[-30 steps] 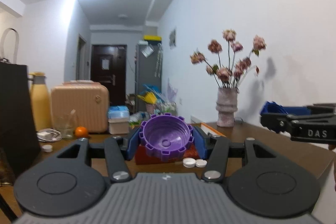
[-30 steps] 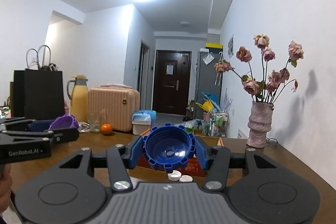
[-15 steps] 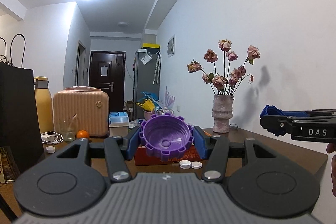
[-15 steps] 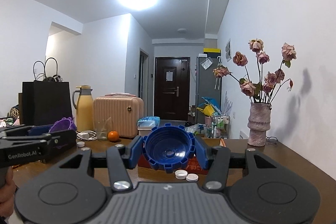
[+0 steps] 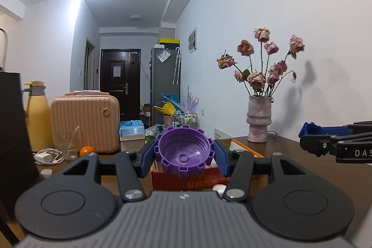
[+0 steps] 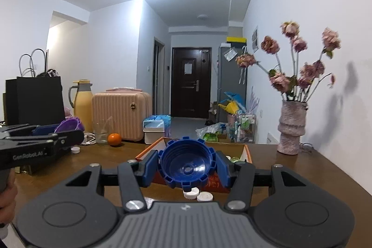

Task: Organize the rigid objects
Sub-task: 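Carry the blue and purple caps into the cardboard box and open both grippers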

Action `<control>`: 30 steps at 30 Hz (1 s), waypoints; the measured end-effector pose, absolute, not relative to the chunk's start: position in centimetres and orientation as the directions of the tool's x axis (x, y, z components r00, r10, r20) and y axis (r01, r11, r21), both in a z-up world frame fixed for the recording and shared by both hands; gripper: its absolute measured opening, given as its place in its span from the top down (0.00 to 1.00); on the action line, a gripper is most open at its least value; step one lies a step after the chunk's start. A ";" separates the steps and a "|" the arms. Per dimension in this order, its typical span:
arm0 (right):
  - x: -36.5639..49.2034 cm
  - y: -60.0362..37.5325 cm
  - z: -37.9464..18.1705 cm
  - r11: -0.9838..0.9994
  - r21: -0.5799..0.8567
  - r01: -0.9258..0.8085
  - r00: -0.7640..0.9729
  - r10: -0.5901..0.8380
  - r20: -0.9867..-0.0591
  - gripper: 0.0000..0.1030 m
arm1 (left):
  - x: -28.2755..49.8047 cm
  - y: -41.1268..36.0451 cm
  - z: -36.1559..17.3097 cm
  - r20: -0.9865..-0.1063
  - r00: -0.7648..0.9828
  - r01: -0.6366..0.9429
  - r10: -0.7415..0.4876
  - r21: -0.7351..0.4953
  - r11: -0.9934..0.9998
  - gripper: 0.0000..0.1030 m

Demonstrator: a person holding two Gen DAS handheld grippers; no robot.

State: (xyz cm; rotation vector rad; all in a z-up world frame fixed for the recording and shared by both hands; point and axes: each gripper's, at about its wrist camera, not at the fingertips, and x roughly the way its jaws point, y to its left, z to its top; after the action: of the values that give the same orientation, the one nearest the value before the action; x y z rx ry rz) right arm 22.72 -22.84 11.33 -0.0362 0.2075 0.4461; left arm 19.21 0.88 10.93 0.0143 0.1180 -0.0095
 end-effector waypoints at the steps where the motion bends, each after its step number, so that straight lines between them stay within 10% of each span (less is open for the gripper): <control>1: 24.0 -22.7 11.4 0.899 0.014 -0.438 0.877 0.431 -0.213 0.49 | 20.6 1.1 11.1 -0.126 0.992 0.021 -0.019 0.012 1.000 0.47; 18: 48.3 -16.8 9.2 0.853 -0.039 -0.521 0.758 0.440 -0.482 0.49 | 48.4 3.1 8.9 -0.446 0.871 0.192 -0.208 -0.081 0.978 0.47; 30: 58.5 -15.2 1.1 0.851 0.105 -0.514 0.584 0.437 -0.684 0.49 | 54.5 4.1 0.1 -0.619 0.747 0.223 -0.243 -0.111 0.969 0.47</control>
State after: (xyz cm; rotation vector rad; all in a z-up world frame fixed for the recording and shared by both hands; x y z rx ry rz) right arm 58.51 -15.19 1.13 -0.1082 0.7675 0.5567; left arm 54.50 4.13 0.13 -0.0308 0.6811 -0.2546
